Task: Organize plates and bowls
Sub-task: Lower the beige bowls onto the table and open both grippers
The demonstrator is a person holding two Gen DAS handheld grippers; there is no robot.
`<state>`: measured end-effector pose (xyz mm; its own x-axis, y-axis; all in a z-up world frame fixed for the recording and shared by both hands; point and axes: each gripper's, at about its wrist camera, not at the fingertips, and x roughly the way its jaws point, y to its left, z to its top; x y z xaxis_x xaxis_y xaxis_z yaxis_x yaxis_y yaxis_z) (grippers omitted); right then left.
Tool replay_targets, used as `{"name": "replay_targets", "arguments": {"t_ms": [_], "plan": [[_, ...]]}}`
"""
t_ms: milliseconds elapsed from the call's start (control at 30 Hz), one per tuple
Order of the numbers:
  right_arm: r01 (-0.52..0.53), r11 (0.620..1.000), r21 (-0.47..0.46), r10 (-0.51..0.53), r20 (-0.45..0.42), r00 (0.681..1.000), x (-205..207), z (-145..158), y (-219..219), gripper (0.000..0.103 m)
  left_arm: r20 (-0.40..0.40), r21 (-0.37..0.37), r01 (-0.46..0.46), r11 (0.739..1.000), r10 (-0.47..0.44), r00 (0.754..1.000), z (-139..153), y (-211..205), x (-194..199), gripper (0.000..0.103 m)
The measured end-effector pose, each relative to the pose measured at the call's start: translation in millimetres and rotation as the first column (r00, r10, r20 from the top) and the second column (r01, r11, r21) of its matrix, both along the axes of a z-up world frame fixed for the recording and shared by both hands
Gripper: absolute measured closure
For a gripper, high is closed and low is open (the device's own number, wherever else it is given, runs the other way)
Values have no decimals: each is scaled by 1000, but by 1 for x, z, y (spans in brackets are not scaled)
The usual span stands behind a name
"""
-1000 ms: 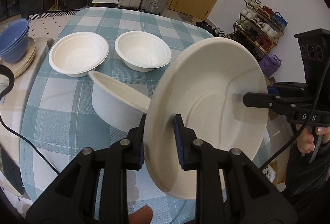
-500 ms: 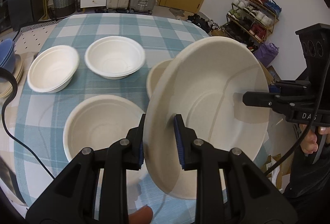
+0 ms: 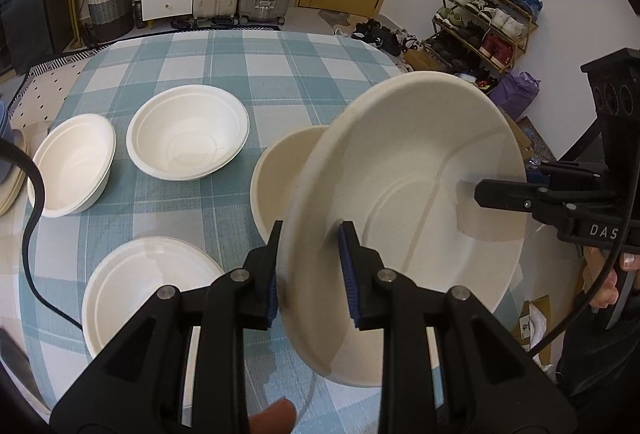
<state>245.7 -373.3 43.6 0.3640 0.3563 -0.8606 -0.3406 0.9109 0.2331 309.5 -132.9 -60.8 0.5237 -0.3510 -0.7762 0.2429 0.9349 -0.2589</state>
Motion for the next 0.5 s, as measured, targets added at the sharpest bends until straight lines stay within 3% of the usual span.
{"name": "replay_targets", "arguments": {"t_ms": [500], "plan": [[44,999,8,-44,-10,999,32,-12,-6,75,-35,1,-16,1000,16,999,-7,-6,47,79]]}}
